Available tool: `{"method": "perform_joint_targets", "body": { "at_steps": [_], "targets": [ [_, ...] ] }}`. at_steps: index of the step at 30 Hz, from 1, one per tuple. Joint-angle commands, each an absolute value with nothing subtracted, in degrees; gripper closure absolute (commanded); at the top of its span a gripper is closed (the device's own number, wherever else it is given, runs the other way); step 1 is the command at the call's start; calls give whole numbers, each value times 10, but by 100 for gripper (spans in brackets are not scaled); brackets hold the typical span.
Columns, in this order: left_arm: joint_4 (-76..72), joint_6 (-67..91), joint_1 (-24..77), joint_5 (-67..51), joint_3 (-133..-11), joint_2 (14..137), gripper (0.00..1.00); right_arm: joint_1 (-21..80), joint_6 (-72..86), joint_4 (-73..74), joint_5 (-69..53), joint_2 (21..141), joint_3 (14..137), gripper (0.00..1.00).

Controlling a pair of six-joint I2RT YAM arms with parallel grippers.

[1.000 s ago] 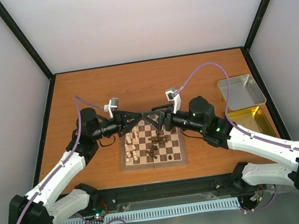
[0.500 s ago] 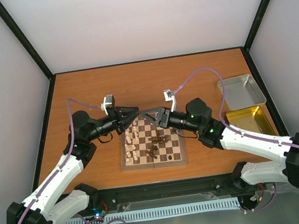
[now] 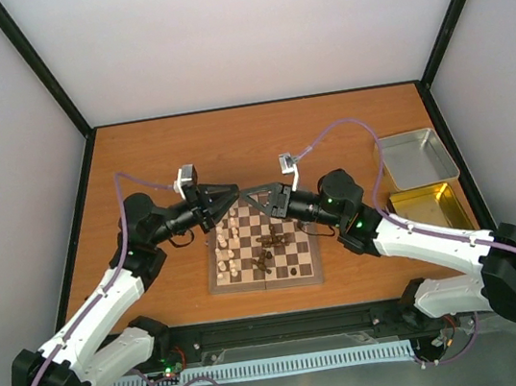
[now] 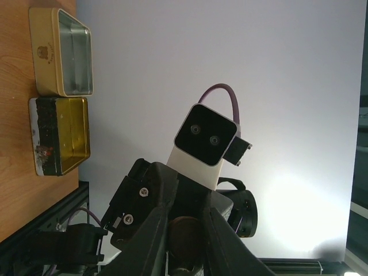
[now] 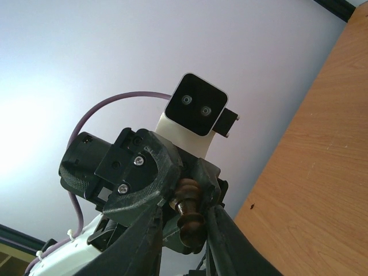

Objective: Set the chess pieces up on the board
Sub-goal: Place the chess piece on the chessboard.

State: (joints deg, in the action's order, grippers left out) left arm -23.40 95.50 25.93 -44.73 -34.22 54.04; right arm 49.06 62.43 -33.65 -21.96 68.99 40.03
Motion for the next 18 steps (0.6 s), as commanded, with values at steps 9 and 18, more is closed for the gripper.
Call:
{"method": "perform_joint_targets", "body": {
  "at_steps": [9,18],
  "targets": [
    [-218,933,258,-447,-344,536,80,490,615,-329,-206,696,420,92],
    [104,612,255,-303,-412,526,36,481,415,122,-110,658,506,93]
  ]
}}
